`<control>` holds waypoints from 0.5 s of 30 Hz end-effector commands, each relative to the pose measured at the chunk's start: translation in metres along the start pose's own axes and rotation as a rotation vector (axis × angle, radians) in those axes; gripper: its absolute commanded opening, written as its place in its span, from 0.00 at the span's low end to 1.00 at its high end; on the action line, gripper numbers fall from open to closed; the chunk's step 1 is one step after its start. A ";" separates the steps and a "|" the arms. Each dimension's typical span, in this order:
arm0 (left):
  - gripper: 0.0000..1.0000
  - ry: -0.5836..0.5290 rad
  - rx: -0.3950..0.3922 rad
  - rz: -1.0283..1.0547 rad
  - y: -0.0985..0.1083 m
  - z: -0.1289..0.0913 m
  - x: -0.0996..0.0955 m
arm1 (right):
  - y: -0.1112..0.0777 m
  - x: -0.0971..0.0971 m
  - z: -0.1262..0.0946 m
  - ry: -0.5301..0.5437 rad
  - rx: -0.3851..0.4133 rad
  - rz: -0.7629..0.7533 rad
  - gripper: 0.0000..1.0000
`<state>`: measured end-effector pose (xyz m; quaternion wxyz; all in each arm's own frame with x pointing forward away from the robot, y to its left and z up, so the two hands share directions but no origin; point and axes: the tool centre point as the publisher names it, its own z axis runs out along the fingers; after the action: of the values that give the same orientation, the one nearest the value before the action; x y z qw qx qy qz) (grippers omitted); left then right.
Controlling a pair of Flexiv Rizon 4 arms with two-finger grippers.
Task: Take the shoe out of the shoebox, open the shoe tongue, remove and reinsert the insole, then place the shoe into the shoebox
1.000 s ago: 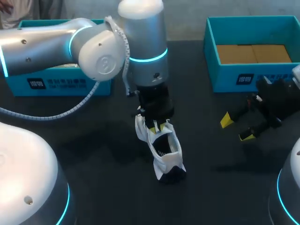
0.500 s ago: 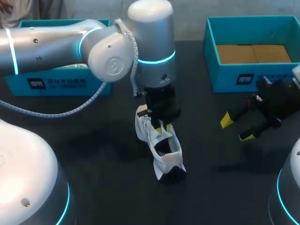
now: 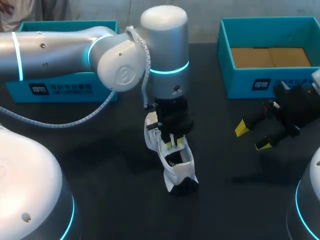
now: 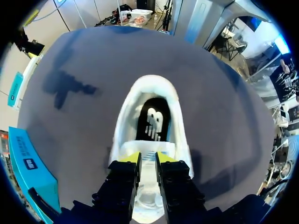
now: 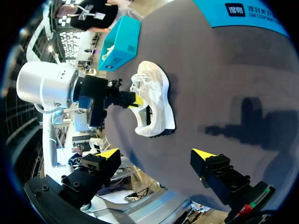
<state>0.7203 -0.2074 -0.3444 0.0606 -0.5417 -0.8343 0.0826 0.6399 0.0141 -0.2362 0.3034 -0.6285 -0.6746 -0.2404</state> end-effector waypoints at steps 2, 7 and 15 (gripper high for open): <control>0.22 -0.018 -0.012 0.024 -0.008 -0.030 0.011 | -0.001 0.000 0.001 -0.004 -0.003 0.001 1.00; 0.44 -0.019 -0.028 0.034 -0.016 -0.050 0.017 | -0.001 0.000 0.001 -0.004 -0.003 0.001 1.00; 1.00 0.008 -0.018 0.039 -0.023 -0.066 0.025 | -0.001 0.000 0.001 -0.004 -0.003 0.001 1.00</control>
<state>0.7034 -0.1934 -0.2824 0.0572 -0.5575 -0.8251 0.0716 0.6399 0.0141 -0.2362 0.3034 -0.6285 -0.6746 -0.2404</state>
